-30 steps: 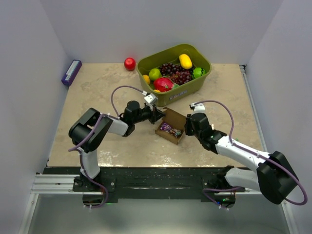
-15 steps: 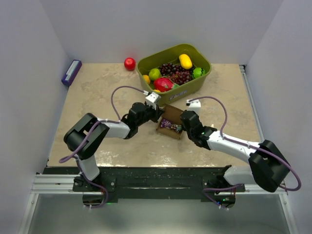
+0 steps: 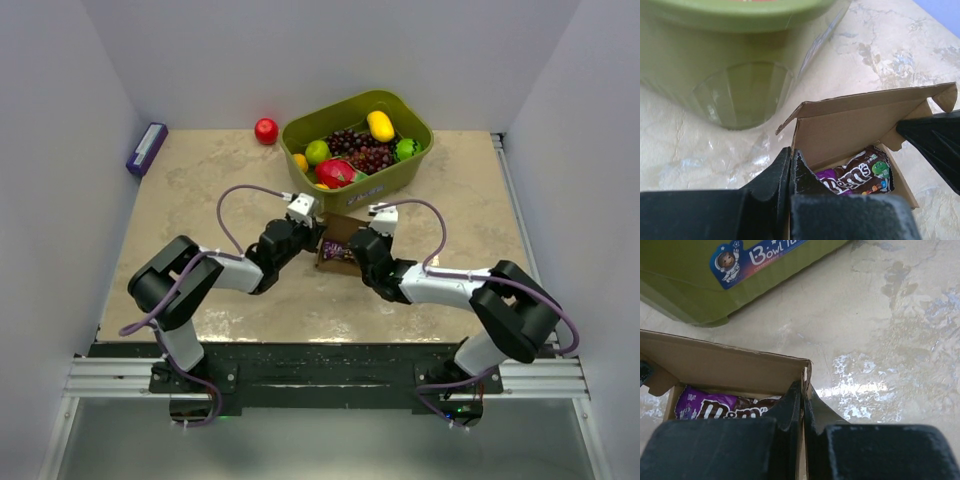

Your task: Fold the paper box

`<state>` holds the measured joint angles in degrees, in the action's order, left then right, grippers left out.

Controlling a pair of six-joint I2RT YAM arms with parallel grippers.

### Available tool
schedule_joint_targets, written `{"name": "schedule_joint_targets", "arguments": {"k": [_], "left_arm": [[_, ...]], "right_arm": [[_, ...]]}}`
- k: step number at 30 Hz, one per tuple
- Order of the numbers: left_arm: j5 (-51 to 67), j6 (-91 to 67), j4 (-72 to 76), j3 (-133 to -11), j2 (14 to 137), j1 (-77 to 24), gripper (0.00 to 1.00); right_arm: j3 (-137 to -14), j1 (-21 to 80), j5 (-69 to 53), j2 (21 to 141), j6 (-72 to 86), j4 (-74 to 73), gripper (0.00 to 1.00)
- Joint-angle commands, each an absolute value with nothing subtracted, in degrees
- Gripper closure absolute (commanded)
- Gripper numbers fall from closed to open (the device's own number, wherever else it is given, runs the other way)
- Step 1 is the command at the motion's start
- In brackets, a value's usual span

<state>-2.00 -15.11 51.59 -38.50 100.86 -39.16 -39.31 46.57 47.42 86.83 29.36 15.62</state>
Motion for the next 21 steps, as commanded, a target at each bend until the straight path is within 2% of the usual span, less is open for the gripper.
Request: {"name": "schedule_joint_targets", "arguments": {"k": [1, 21], "left_arm": [[-2.64, -18.28, 58.18, -37.00, 100.90, -40.52, 1.00], [-10.37, -22.15, 63.46, -29.18, 102.30, -45.26, 1.00]], "right_arm": [[-41.40, 48.43, 52.29, 87.36, 34.19, 20.92, 1.00], [-38.58, 53.35, 58.09, 89.38, 44.29, 15.65, 1.00]]}}
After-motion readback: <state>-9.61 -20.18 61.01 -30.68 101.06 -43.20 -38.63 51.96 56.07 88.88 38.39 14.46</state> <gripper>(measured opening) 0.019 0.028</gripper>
